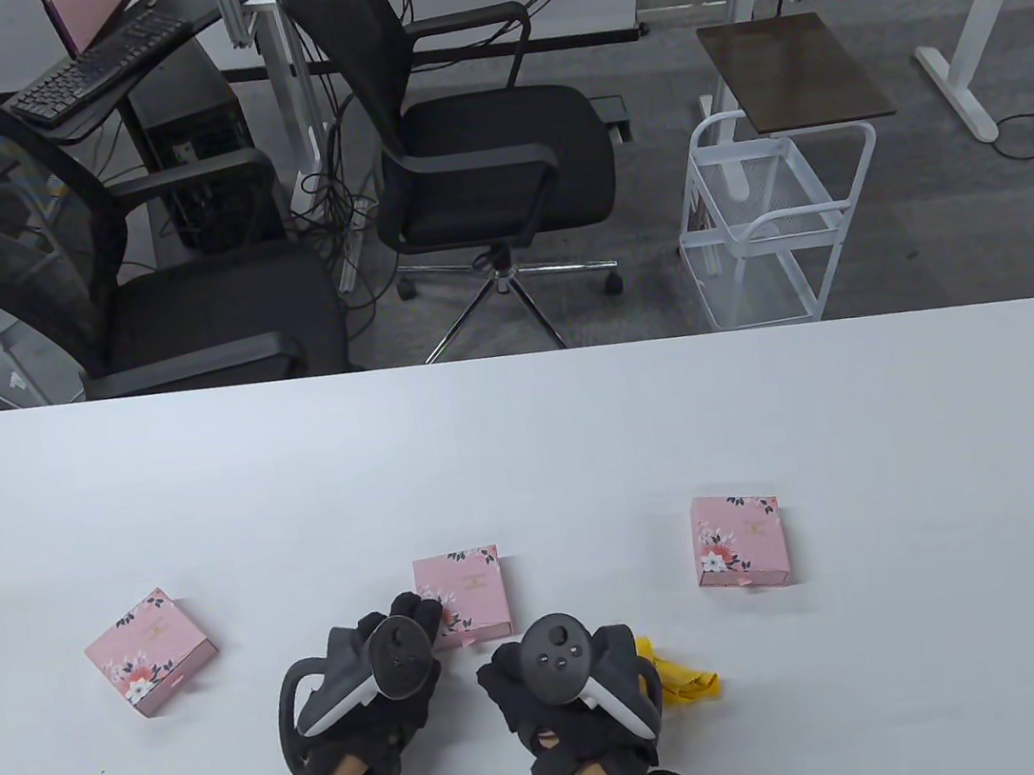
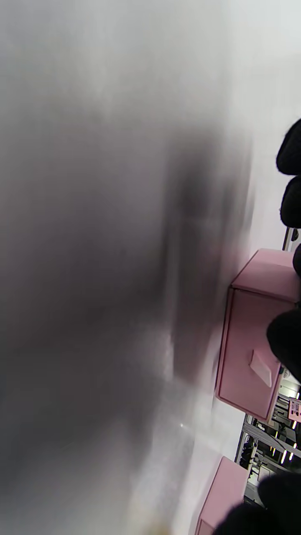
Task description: Dust necklace
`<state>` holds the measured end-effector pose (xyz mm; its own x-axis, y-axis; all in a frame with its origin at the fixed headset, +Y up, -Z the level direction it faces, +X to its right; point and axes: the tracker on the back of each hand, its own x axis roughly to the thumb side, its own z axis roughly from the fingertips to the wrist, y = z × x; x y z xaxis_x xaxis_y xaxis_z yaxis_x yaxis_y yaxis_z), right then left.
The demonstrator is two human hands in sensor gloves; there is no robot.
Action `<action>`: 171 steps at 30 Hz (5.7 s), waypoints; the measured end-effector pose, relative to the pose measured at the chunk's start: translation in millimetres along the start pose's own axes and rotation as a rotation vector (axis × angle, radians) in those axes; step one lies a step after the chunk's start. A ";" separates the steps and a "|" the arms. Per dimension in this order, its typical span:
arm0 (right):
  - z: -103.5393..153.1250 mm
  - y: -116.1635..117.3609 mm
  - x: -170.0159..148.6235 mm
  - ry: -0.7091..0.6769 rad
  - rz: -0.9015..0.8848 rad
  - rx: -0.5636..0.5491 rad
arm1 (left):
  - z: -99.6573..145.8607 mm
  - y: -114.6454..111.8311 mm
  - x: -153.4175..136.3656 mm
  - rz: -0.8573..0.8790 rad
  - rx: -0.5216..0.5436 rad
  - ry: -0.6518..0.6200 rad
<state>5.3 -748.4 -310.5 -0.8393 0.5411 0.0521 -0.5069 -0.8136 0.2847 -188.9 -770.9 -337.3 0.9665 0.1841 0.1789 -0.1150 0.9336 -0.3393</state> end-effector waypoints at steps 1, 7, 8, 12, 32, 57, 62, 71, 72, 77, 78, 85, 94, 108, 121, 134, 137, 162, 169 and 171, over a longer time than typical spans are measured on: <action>-5.5 3.0 1.0 0.034 -0.028 0.009 | -0.5 0.7 0.5 0.010 0.003 -0.007; -34.0 19.0 -4.6 0.282 -0.253 0.034 | -1.9 -0.8 3.3 -0.005 0.016 -0.016; -36.5 20.8 -6.7 0.291 -0.295 0.027 | -1.4 -0.5 5.2 -0.014 0.024 -0.015; -42.1 28.6 -16.0 0.374 -0.471 0.003 | -2.2 -1.7 8.6 -0.031 0.039 -0.024; -17.4 33.3 -26.5 0.418 -0.455 -0.015 | -4.2 2.4 13.4 -0.081 0.006 -0.019; 32.4 41.3 -31.7 0.383 -0.439 0.171 | -2.7 1.9 15.8 -0.116 0.023 -0.012; 34.0 28.3 -31.1 0.346 -0.347 0.206 | -2.7 1.6 15.2 -0.091 0.026 -0.012; 34.1 -25.5 -1.8 0.133 0.042 0.095 | 7.9 10.0 11.4 -0.026 0.065 -0.047; 32.1 -29.2 3.4 0.111 0.073 0.053 | 12.7 15.8 11.9 -0.008 0.086 -0.057; 17.4 -31.5 24.6 0.013 0.256 -0.132 | 43.1 41.9 10.4 0.100 0.208 -0.096; 14.4 -29.5 26.3 -0.017 0.295 -0.145 | 47.4 43.8 9.5 0.112 0.223 -0.102; 6.6 0.6 23.5 -0.080 0.530 -0.130 | 66.6 39.0 -10.4 0.197 0.320 -0.091; 7.0 18.2 26.5 -0.096 0.695 -0.097 | 69.1 38.9 -10.6 0.181 0.324 -0.099; 2.5 29.4 34.4 -0.063 0.739 -0.137 | 75.4 40.2 -6.0 0.167 0.360 -0.132; 2.8 27.5 32.3 -0.072 0.704 -0.131 | 76.3 41.9 -7.5 0.174 0.384 -0.123; 15.9 1.1 35.9 -0.185 0.463 -0.272 | 76.7 43.4 -10.6 0.173 0.399 -0.115; 18.5 -6.3 35.4 -0.186 0.384 -0.264 | 73.8 40.6 -10.3 0.171 0.387 -0.117; 48.9 -102.0 72.9 -0.378 0.009 -0.383 | 85.2 63.0 -3.8 0.396 0.455 -0.234; 56.3 -109.2 78.8 -0.470 -0.082 -0.404 | 82.1 99.4 23.7 0.488 0.404 -0.272; 56.4 -108.6 79.8 -0.472 -0.071 -0.418 | 80.0 104.3 25.1 0.479 0.440 -0.248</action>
<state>4.4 -604.9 -283.3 -0.6723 0.5547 0.4902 -0.6720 -0.7350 -0.0900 -195.0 -644.3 -294.3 0.7114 0.6225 0.3260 -0.6484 0.7604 -0.0371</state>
